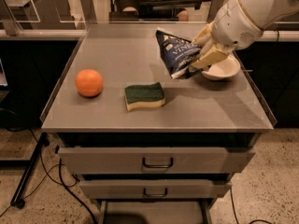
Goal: Place blue chip bag into bottom drawer
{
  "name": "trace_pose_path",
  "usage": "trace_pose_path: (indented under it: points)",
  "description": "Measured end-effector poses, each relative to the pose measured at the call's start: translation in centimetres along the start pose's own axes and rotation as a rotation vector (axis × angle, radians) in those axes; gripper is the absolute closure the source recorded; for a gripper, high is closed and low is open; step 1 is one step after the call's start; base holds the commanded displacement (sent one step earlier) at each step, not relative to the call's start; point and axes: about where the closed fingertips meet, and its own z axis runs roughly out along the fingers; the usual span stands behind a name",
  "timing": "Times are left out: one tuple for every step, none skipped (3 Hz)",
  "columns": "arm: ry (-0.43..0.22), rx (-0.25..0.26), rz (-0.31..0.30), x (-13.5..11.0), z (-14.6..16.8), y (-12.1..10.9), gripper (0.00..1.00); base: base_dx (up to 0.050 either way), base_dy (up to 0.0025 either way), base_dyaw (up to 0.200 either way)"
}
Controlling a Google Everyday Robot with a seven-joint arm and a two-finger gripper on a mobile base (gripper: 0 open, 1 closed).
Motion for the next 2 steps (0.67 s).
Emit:
trace_pose_path:
  points:
    - [0.027,0.077,0.075,-1.9,-1.5,3.2,1.00,0.000,0.00000,0.000]
    - [0.070,0.159,0.164,-2.9,-2.0,6.7,1.00,0.000,0.00000,0.000]
